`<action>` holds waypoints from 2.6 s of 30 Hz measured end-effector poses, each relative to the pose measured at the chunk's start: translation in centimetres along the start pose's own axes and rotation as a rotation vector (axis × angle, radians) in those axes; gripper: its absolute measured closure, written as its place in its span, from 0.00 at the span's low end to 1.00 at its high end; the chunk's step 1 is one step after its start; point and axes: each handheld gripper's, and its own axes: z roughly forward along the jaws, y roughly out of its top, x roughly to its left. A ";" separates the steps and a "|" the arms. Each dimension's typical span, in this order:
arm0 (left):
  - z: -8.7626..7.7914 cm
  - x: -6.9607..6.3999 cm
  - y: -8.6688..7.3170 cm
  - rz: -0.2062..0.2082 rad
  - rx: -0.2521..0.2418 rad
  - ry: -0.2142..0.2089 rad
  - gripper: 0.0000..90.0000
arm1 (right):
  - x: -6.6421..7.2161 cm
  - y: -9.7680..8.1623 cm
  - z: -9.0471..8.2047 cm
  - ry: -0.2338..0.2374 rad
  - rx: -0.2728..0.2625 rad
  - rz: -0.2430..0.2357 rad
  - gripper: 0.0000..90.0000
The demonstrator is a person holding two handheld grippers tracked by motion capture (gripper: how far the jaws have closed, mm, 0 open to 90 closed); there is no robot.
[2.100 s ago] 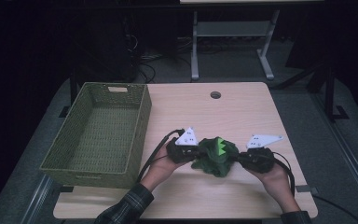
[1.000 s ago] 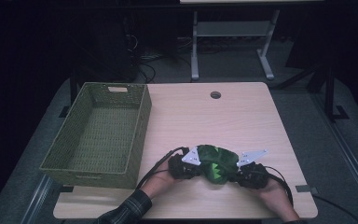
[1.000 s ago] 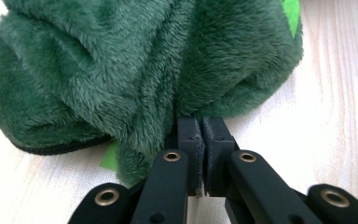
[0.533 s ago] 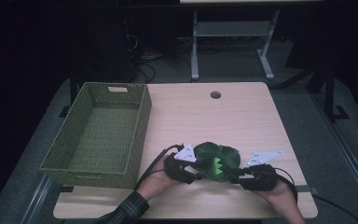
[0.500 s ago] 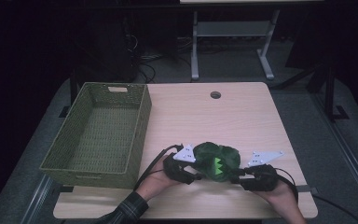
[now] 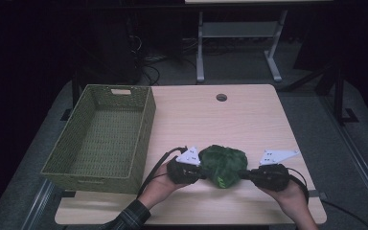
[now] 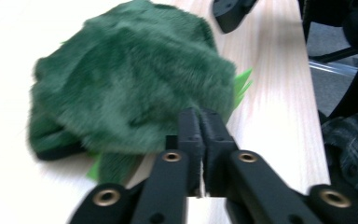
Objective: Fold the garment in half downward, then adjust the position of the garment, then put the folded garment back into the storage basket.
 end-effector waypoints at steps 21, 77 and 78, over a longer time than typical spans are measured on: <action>4.4 -2.2 0.0 0.060 0.086 -0.066 1.00 | -6.6 6.0 4.1 -0.063 0.006 0.035 1.00; 1.2 3.7 -2.1 -0.048 0.121 0.146 1.00 | -4.8 0.8 4.6 0.004 0.219 0.044 1.00; 1.1 3.7 -2.1 -0.048 0.123 0.145 1.00 | -4.8 0.7 4.6 -0.007 0.223 0.040 1.00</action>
